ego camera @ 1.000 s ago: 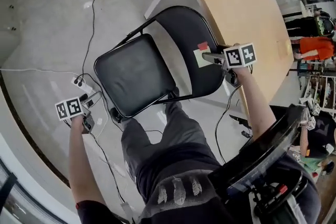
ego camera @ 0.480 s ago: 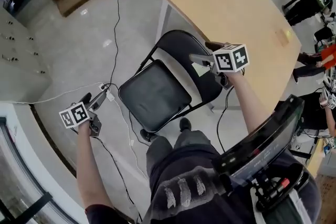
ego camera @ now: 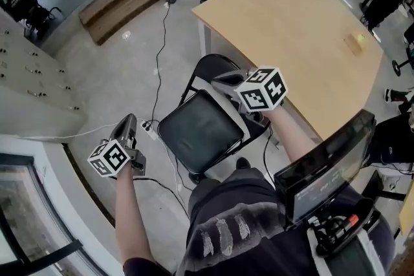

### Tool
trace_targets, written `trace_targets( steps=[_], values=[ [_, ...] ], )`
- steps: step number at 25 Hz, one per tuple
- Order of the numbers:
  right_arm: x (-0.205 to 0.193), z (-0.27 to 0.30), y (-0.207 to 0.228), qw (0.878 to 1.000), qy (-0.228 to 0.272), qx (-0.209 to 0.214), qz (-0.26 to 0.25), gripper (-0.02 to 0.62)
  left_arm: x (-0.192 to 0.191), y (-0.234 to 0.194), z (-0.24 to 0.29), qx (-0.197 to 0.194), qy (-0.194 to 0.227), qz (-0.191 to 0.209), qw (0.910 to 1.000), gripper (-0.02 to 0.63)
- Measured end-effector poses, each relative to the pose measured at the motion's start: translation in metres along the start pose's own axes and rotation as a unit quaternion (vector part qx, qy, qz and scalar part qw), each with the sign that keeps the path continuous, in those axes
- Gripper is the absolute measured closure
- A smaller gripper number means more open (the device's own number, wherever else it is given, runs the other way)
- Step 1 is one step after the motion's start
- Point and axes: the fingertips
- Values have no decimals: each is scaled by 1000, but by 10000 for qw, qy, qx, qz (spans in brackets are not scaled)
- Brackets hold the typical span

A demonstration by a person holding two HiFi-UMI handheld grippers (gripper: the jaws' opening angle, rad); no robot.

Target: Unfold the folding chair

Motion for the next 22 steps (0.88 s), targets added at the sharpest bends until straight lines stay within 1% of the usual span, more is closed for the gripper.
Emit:
trace_targets(
  steps=[2,4,5,8,10,15,17,19,22],
  values=[
    [-3,-3,-10,9999,10,119,-86,594,4,27,-1,-98,65,146,9998,604],
    [-4,-10,-16,9995,130,265,-70,594,7,56,0,-250,108,241,9993,604],
    [-1,-10,-20,9992,213,340,-31,594,10,65,0,-306,104,295,9990,604],
    [17,0,-32,9978,451,484,65,594,22,73,-4,-418,21,536,9977,604],
    [17,-5,-34,9970,560,539,67,594,22,91,-5,-445,-21,702,9965,604],
    [-12,-51,-34,9937,682,887,-23,594,-2,175,-4,-395,-13,911,9951,604],
    [-30,-66,-35,9927,646,1019,-88,594,-19,206,0,-348,-64,984,9945,604],
    [-56,-86,-34,9918,592,1118,-174,594,-44,240,6,-259,-133,1094,9936,604],
    [-78,-103,-41,9912,583,1166,-224,594,-64,265,8,-288,-153,1218,9920,604]
  ],
)
Point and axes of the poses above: the fingertips, and each gripper's own axes: z forward along the fingers, y to its right, x out of its top, and after that the axes turned 13 degrees about -y, right-handed
